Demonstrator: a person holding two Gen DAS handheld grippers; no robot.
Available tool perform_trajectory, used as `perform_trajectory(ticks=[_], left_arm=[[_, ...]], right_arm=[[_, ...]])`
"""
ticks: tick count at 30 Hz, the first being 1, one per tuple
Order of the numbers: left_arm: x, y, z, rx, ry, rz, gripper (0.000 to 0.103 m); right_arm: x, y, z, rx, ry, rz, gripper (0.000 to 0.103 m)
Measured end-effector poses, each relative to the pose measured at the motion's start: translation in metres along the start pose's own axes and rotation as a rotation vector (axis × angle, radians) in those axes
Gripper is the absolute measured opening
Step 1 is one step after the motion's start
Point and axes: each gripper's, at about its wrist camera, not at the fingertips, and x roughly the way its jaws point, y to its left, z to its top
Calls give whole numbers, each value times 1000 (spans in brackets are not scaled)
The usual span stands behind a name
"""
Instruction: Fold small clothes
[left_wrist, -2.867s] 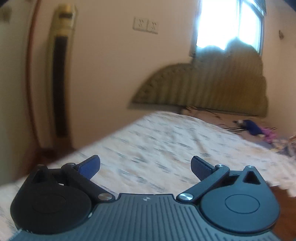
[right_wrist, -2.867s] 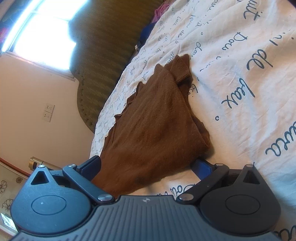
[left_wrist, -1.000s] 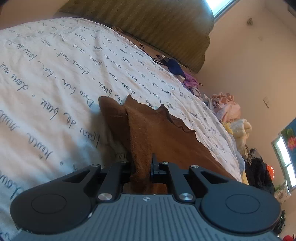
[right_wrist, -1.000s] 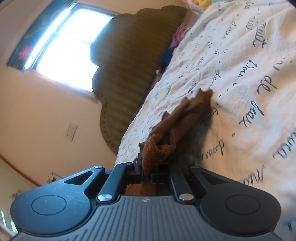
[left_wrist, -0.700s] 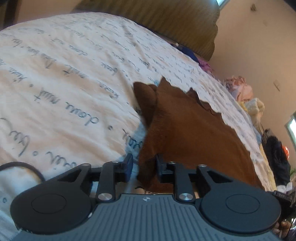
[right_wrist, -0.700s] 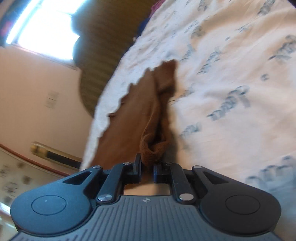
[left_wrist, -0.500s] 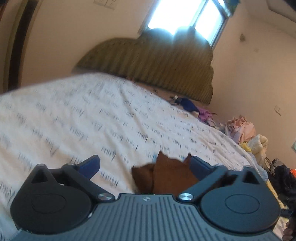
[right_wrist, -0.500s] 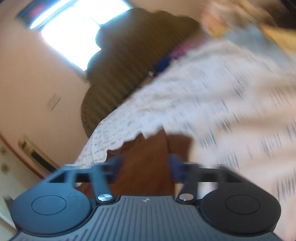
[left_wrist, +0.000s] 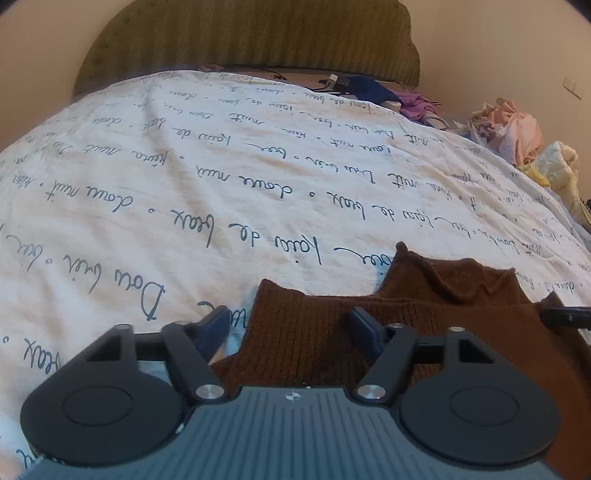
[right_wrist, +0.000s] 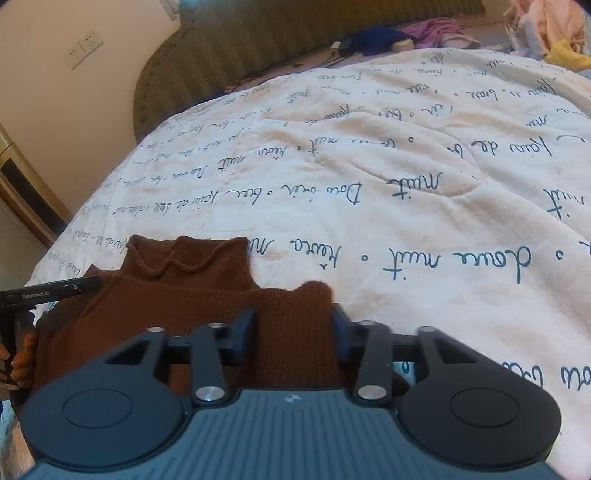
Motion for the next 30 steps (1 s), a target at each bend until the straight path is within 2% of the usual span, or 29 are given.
perform_trajectory(ticks=[2,3,9,10,13,14,17,20,22,24,25,26,27,28,29,30], left_arm=[[-2,-4,-1,45,7,-8,20],[-5,-6,1,63,0,-2,14],[-28,-12,16,103,-105,71,12],[-23,-13,17,112,-96,94,12],[9,-12,7,143,-17,142,12],[11,-11,3,142,-40,142,12],[9,-10,4,134,-42,143,12],[3,-8,4,136,-45,157,21],[-8,-7,5,110,-59,177,23],[-21,-8,7,101,-81,172,23],[-28,-10,7,98,-95,173,23],[-32,-13,9,89,-103,171,27],[-37,-17,10,77,-112,158,39],[-41,-22,11,68,-123,136,46],[-43,-27,11,66,-137,118,56],[-43,-34,10,77,-147,105,59]], right_arm=[[-2,-4,1,22,-19,28,11],[-5,-4,3,14,-40,28,10],[-36,-10,15,88,-197,108,9],[-32,-15,16,103,-194,102,9],[6,-24,7,92,-89,3,9],[12,-25,2,84,-103,6,9],[12,-28,-2,138,-138,22,13],[0,-28,0,170,-146,3,24],[-22,-24,2,188,-214,-60,25],[-47,-12,2,143,-291,-59,29],[-54,-3,2,105,-304,-37,38],[-59,7,2,68,-303,-24,52],[-61,19,3,30,-295,-24,60],[-60,32,2,-11,-287,-24,74],[-58,44,1,-54,-279,-14,77],[-53,54,-1,-92,-275,-4,77]])
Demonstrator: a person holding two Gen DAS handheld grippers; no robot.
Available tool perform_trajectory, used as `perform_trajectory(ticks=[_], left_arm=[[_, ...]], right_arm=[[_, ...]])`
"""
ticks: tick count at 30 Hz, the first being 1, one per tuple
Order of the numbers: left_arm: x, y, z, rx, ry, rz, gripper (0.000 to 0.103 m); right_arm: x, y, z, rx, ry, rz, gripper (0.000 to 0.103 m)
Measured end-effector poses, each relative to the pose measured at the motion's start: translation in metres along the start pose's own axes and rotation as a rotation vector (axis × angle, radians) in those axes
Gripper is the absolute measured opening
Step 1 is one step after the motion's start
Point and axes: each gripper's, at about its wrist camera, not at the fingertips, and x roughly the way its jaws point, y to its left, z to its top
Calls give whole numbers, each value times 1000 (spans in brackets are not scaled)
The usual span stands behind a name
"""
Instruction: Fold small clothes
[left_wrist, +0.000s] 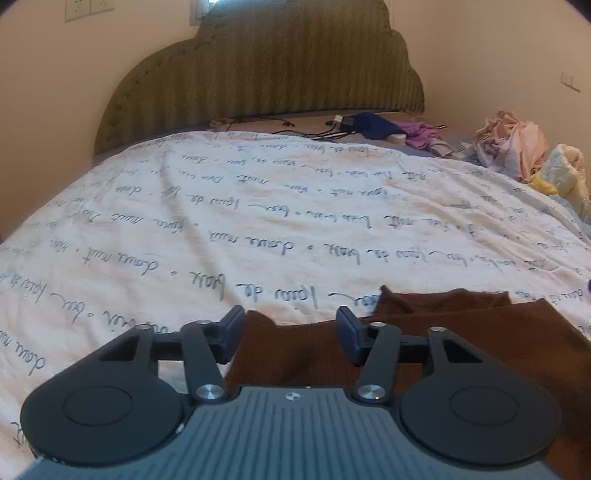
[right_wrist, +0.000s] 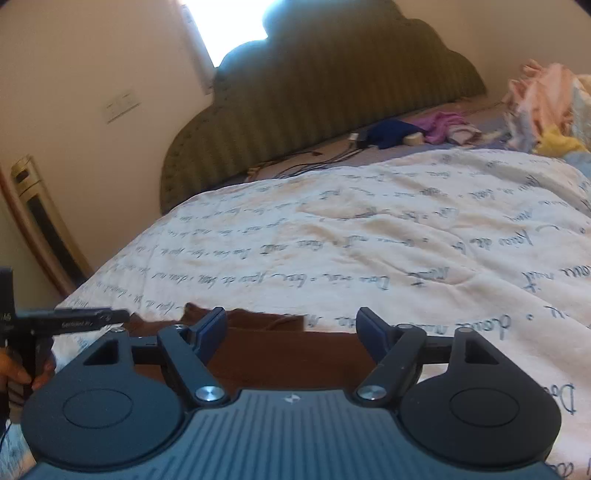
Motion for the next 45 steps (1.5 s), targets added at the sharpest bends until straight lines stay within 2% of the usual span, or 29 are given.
perform_trajectory(ticks=[2,5,6,7,8,10,11,13,15,16,17,19,21,23,24,25,27,28,31,33,35,37,38,40,41,42,44,45], left_arm=[[7,-14,-3,40,19,-8,59],[32,-19,-18,55,102,-17,59],[41,-17,-25,64,107,-6,62],[43,-15,-34,70,58,-7,64],[43,-14,-35,64,56,-11,64],[44,-13,-34,64,62,-12,65],[45,-12,-33,61,62,-15,65],[40,-11,-31,55,61,-9,64],[17,-11,-32,49,12,31,61],[3,-10,-35,39,-8,43,62],[-14,-8,-38,25,-26,20,65],[-38,-8,-47,20,-44,-73,73],[-41,-15,-56,60,-9,-104,79],[-24,-20,-68,119,52,-62,81],[-16,-17,-74,116,51,-54,82],[-18,-10,-75,72,41,-67,81],[-34,-5,-69,17,47,-60,72],[-46,-3,-70,10,39,-57,72],[-84,-1,-84,37,2,-124,77],[-92,-6,-99,54,24,-174,78],[-82,-14,-117,105,61,-169,82],[-78,-15,-127,139,14,-153,85],[-79,-15,-123,120,28,-146,84],[-92,-14,-115,85,54,-133,73],[-100,-10,-113,64,53,-142,73],[-110,-4,-114,38,43,-156,79],[-129,11,-122,-45,24,-169,88],[-135,18,-128,-93,26,-172,89]], right_arm=[[14,15,-5,-66,30,-3,76],[42,21,-22,-111,103,-51,76],[53,18,-28,-134,129,-90,76],[65,14,-42,-185,162,-197,75],[69,6,-51,-217,141,-210,77],[62,-19,-43,-54,107,-136,77],[62,-24,-43,-28,103,-121,77],[61,-17,-42,-52,108,-136,77],[46,-2,-39,-83,96,-209,78],[27,11,-39,-99,60,-193,78],[11,19,-42,-113,28,-147,78],[-12,33,-50,-137,-9,-58,79],[-15,43,-62,-174,26,-44,80],[2,39,-78,-195,123,-120,80],[10,29,-88,-194,142,-136,80],[5,23,-95,-194,86,-107,81],[-5,22,-91,-146,93,-107,81],[-15,26,-89,-131,93,-123,81],[-52,42,-97,-131,42,-82,83],[-65,47,-110,-139,47,-52,83],[-58,45,-126,-167,123,-72,83],[-55,39,-139,-219,85,-57,83],[-57,36,-135,-187,91,-47,83],[-65,38,-123,-148,126,-69,83],[-73,42,-120,-133,130,-85,83],[-81,46,-119,-128,125,-81,84],[-96,51,-123,-144,101,-37,84],[-101,52,-128,-156,111,-33,84]])
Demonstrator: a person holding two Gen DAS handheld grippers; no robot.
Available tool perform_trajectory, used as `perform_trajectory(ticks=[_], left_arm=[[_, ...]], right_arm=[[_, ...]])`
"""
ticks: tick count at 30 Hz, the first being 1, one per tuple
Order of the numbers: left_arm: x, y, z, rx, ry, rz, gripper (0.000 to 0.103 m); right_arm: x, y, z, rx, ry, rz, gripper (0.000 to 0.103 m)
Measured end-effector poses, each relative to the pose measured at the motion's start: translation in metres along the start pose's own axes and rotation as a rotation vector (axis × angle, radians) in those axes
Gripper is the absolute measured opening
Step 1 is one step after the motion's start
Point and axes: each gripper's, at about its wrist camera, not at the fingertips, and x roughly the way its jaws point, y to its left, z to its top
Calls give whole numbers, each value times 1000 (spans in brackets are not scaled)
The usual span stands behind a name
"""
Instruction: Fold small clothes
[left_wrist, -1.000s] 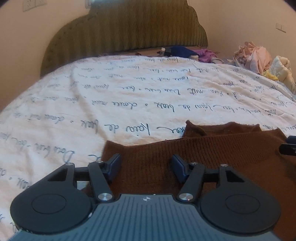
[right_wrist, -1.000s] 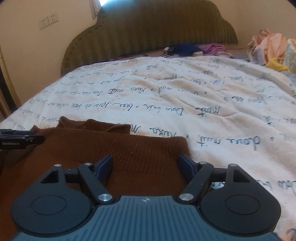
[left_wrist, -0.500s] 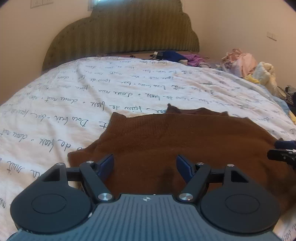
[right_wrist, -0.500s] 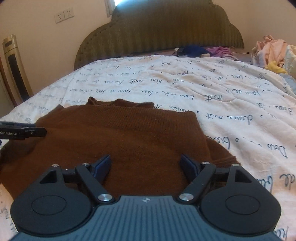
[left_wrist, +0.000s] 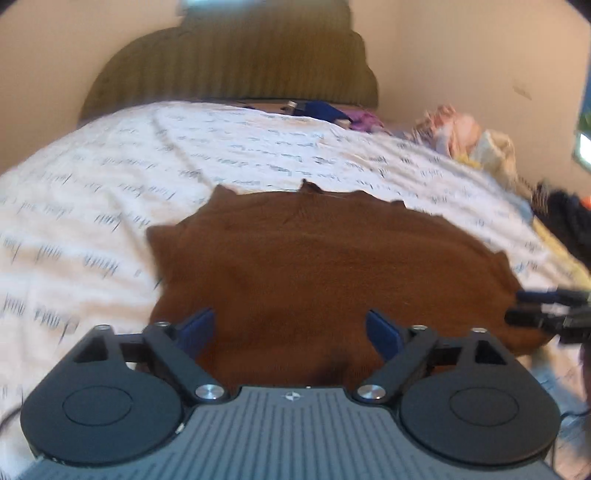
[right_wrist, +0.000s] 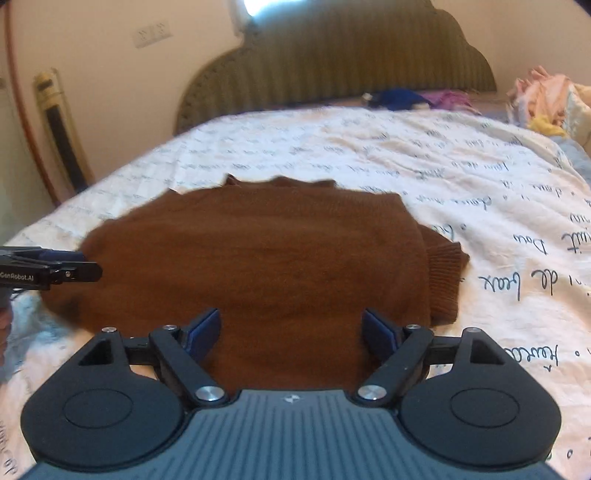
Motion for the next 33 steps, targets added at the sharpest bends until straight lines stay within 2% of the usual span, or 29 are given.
perform_trajectory(ticks=[2,3,4,7,9,10,12,13,15,17,22,26,30,31,32,33], left_arm=[[-8,14,-14,-95,10,4,88],[-11,21,-20,-137,11,22,87],[-15,27,-26,-181,7,26,86],[-31,37,-33,-291,-20,17,88],[-36,46,-34,-389,-32,5,88],[-37,51,-35,-448,-35,-8,88],[-35,56,-36,-509,-22,-33,89],[-33,57,-36,-521,-10,-40,89],[-30,62,-36,-584,-24,-48,92],[-26,70,-37,-683,-43,-74,93],[-18,85,-35,-916,-125,-114,91],[-13,88,-35,-989,-143,-143,73],[-15,85,-36,-959,-137,-146,63],[-14,86,-37,-948,-133,-135,61],[-14,86,-37,-944,-123,-116,53],[-12,87,-37,-935,-108,-93,44]], right_arm=[[16,-2,-16,-32,91,-31,85],[9,1,-26,-89,34,-23,86],[5,2,-31,-110,34,-25,86],[-14,2,-21,-6,40,-19,86],[-29,1,-14,65,-1,33,87],[-32,3,-9,77,-19,64,87],[-32,13,-8,52,-29,71,87],[-29,16,-9,28,-15,57,87],[-8,10,-19,9,104,19,89],[-11,8,-28,-30,63,36,91],[-24,2,-28,25,81,69,91],[-29,2,-31,17,86,71,91],[-30,0,-29,11,92,73,91],[-13,-2,-19,8,100,75,91],[5,-5,-7,9,106,77,91],[3,-5,-6,19,108,74,91]])
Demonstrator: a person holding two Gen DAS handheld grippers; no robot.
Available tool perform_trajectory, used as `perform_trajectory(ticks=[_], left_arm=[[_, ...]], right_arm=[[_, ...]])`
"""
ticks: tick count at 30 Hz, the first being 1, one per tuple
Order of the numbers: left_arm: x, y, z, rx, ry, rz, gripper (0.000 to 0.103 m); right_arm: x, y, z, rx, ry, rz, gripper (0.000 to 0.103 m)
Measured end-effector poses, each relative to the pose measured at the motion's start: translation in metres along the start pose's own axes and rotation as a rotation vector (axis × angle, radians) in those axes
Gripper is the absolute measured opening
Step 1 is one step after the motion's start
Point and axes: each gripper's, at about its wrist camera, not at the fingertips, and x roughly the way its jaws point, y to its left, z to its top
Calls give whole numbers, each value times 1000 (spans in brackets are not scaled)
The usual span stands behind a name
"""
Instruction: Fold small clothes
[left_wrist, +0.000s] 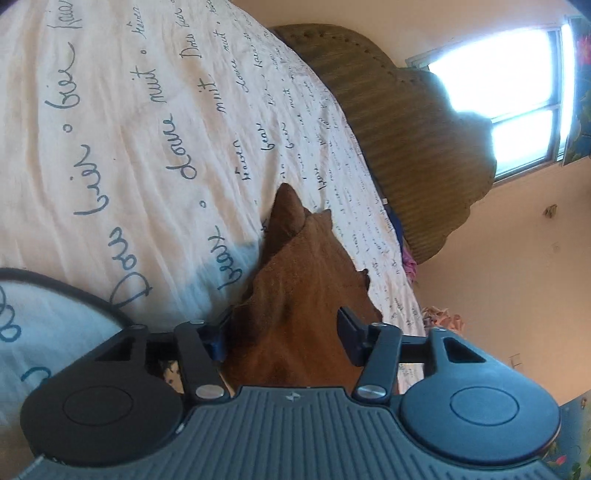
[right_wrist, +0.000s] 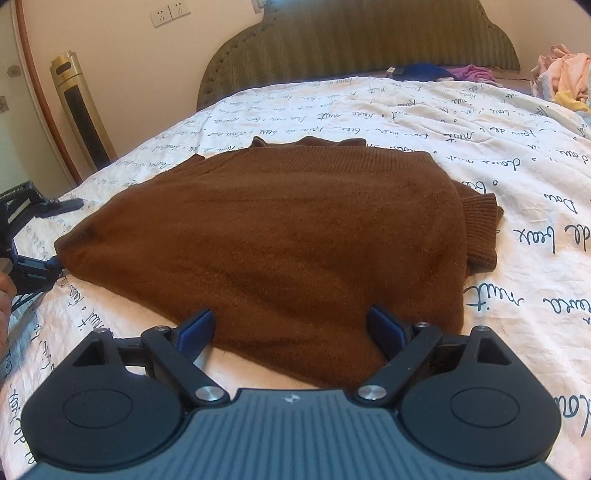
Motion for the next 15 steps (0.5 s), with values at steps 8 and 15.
perform_trajectory(ticks=[8,15], left_arm=[[3,-23,-17,270,-77,203,9],[2,-70,-70,785,-224,233,9]], right_arm=[[18,5,54,172,-29,143,91],[88,85,141,100,137,403,91]])
